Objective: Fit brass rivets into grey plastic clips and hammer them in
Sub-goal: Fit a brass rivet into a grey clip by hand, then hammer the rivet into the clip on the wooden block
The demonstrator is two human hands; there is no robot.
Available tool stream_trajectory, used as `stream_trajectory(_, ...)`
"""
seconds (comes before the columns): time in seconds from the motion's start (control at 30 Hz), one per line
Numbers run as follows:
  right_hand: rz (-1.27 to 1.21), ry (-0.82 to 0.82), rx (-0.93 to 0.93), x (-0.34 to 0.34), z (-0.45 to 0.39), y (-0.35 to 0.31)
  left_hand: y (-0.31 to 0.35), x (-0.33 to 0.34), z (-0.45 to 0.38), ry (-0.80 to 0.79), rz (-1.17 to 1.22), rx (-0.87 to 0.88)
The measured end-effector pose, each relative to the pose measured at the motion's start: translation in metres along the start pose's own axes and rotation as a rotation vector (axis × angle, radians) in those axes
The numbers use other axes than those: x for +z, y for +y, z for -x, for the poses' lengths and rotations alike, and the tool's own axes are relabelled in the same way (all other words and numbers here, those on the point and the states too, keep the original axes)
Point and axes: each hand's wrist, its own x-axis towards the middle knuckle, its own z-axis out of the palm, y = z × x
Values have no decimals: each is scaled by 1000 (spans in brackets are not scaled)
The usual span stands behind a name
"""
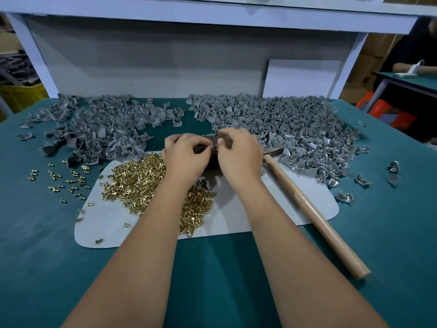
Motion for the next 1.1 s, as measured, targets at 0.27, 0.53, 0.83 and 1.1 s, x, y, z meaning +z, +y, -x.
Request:
stream_trajectory(0.27,621,-52,276,-60,29,42,3,-1,5,-24,-55,-39)
stream_trajectory(0.53,634,-118,361,-57,29,45,10,2,9,16,-113,-81)
stream_trajectory(0.83,538,206,-105,-59,33,17,10,2,8,23,-58,-122)
stream_trajectory(1.1,609,151,-198,-43,44,11,11,5,8,84,-36,-126)
